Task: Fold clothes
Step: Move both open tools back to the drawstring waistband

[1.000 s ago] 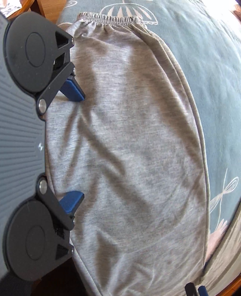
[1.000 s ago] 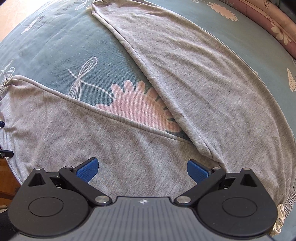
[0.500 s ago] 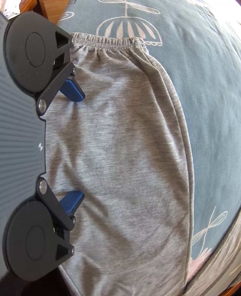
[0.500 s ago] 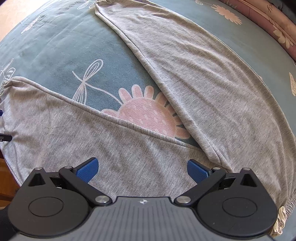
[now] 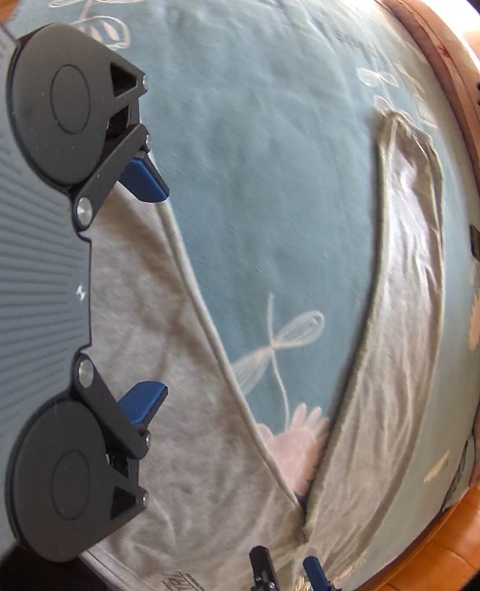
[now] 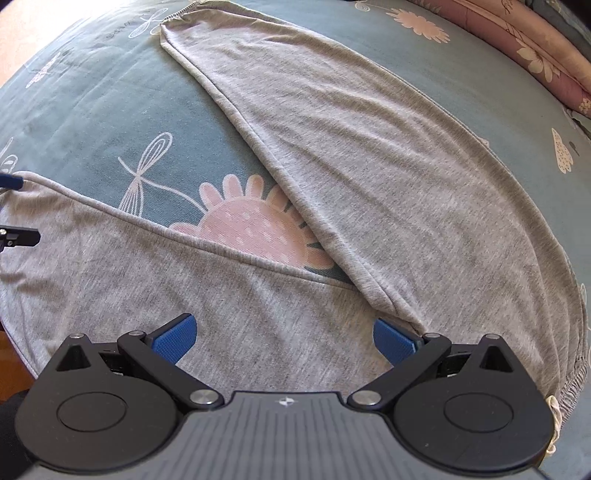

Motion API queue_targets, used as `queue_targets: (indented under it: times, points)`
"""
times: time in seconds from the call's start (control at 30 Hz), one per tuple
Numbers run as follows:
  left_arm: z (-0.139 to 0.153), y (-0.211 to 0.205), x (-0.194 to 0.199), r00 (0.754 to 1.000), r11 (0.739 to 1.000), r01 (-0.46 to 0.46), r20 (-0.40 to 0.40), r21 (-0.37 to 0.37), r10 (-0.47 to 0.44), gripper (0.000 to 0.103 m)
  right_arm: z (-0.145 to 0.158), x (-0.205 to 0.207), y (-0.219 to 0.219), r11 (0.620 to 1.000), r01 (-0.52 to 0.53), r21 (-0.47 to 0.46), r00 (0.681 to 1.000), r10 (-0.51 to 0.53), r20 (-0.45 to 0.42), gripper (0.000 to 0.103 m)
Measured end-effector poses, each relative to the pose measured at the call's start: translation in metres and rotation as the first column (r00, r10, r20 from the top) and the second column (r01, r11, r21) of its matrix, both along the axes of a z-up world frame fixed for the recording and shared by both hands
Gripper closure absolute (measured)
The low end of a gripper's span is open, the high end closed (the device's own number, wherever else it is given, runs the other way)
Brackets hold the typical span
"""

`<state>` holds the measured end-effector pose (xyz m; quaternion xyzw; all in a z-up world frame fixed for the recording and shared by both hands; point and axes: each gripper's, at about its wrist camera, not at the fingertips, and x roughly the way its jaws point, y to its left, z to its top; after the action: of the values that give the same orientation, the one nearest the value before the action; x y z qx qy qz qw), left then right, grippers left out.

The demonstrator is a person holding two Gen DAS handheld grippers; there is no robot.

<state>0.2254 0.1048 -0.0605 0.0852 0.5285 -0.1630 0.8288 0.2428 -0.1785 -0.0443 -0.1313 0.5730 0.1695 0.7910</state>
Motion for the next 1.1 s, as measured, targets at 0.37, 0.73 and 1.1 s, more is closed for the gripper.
queue_targets:
  times: [0.37,0.73,1.1]
  points:
    - [0.011,-0.198,0.074,0.923,0.927,0.357,0.196,-0.116,-0.331,0.001,0.019,-0.008,-0.207,0.957,0.244,-0.155,0.962,-0.219,0.164,0.0]
    - [0.0,-0.361,0.13,0.812,0.821,0.559,0.276,-0.114,-0.514,0.001,-0.015,0.0,-0.433,0.851,0.514,0.103,0.823,-0.524,0.219,0.014]
    - [-0.014,-0.433,0.133,0.675,0.692,0.719,0.297,-0.063,-0.675,0.001,-0.06,0.087,-0.409,0.842,0.237,0.485,0.954,-0.296,0.047,0.025]
